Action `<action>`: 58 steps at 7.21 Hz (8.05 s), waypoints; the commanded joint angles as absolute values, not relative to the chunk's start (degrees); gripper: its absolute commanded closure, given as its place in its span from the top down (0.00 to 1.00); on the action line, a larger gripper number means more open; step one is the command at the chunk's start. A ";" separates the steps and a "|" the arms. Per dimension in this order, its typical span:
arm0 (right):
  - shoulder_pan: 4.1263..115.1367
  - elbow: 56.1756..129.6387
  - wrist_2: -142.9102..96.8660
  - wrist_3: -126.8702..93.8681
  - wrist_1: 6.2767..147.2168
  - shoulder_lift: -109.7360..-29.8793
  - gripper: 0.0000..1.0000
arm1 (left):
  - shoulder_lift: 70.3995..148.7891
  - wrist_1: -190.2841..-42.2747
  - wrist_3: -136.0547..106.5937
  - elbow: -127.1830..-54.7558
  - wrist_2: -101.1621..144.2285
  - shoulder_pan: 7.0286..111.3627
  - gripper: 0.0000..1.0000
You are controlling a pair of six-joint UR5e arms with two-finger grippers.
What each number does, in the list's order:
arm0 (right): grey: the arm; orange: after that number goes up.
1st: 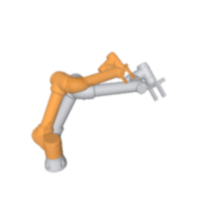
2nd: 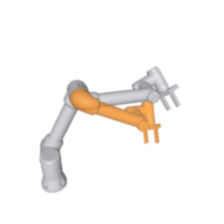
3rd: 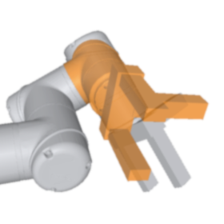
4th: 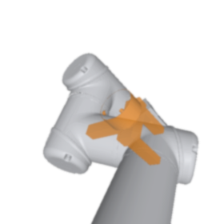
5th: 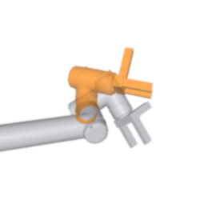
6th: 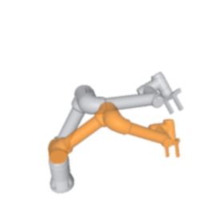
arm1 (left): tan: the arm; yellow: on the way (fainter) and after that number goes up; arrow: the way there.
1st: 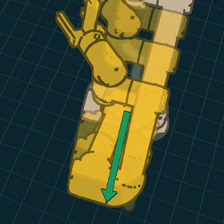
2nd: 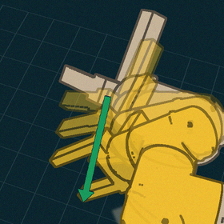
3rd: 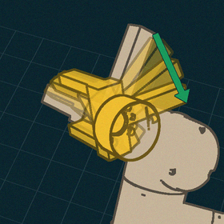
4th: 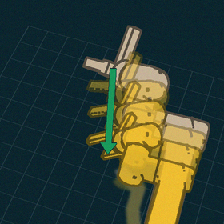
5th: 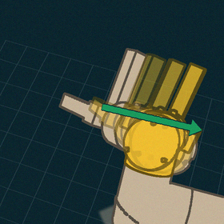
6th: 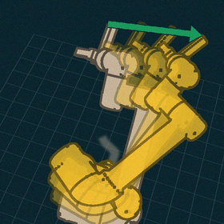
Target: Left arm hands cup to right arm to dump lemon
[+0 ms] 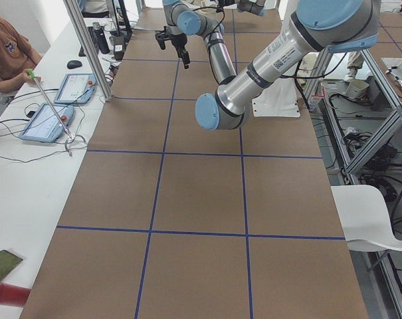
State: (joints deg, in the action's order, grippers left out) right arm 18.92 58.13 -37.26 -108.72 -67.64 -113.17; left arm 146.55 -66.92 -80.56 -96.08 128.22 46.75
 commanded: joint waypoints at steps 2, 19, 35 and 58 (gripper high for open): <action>20.65 57.48 -37.27 -119.43 -68.11 -111.37 0.40 | 146.43 -66.80 -80.60 -96.06 127.18 46.67 1.00; 26.19 54.40 -37.44 -157.59 -71.81 -108.98 0.43 | 150.38 -60.64 -80.42 -96.86 121.73 47.90 1.00; 24.44 82.09 -37.00 -93.27 -18.75 -91.55 0.41 | 150.38 -61.26 -80.42 -96.77 122.52 47.46 1.00; 15.38 80.51 -35.42 -43.86 23.29 -56.16 0.49 | 155.83 -70.75 -80.42 -80.25 122.78 41.22 0.65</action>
